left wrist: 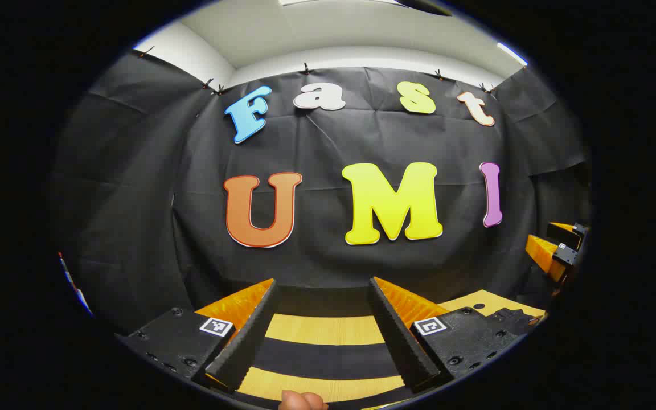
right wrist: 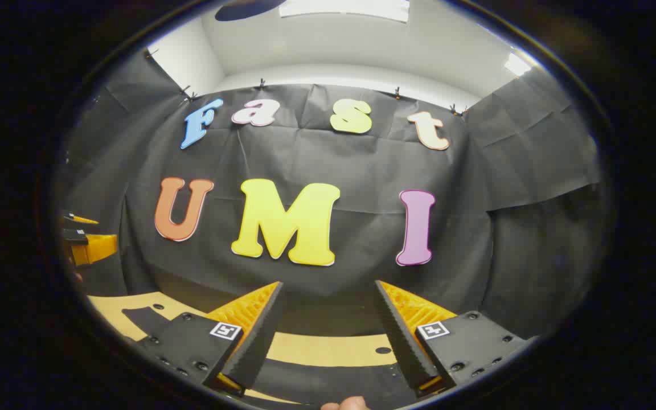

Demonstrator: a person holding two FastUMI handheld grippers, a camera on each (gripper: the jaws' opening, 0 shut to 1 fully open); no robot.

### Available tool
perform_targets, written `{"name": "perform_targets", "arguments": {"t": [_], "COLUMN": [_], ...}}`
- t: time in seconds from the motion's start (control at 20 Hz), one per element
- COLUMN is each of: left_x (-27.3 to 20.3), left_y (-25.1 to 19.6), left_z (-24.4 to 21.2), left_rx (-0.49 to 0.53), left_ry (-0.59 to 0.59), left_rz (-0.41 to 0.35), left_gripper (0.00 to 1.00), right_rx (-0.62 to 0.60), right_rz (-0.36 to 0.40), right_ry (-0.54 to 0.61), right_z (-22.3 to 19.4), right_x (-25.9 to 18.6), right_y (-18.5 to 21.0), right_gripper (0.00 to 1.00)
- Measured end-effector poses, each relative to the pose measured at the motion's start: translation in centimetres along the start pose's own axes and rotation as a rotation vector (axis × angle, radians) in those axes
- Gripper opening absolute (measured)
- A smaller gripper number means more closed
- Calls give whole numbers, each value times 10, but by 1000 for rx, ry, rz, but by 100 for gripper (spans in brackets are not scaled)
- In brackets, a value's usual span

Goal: Grasp the waist and the cuffs of the jeans and fold them to make the two legs overlap; first hold the waist and fold one-third of the jeans toward the cuffs, then hold the cuffs and fold the remaining one-third in the same direction to finish folding.

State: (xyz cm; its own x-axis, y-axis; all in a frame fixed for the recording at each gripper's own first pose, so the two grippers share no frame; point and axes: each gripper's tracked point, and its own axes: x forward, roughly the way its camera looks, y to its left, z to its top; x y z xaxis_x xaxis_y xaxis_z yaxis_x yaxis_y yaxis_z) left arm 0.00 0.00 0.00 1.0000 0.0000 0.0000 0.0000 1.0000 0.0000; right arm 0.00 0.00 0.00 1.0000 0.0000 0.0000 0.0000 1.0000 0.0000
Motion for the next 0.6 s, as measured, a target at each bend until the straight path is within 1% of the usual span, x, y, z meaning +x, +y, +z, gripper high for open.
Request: {"name": "perform_targets", "arguments": {"t": [0.05, 0.15, 0.2, 0.35, 0.6], "left_x": [-2, -4, -5, -7, -9], "left_y": [0, -5, -6, -6, -2], "left_z": [-1, 0, 2, 4, 7], "left_rx": [1, -4, 2, 21, 5], "left_ry": [-1, -2, -5, -15, -14], "left_rz": [-1, -6, -6, -8, 2], "left_gripper": [99, 99, 99, 99, 100], "right_rx": [-4, -10, -14, -26, -37], "right_rz": [3, 12, 13, 23, 18], "right_ry": [2, -10, -14, -13, -26], "right_z": [0, 6, 7, 8, 14], "right_x": [0, -2, -3, -5, -10], "right_y": [0, 2, 2, 4, 1], "right_gripper": [94, 96, 94, 94, 94]}}
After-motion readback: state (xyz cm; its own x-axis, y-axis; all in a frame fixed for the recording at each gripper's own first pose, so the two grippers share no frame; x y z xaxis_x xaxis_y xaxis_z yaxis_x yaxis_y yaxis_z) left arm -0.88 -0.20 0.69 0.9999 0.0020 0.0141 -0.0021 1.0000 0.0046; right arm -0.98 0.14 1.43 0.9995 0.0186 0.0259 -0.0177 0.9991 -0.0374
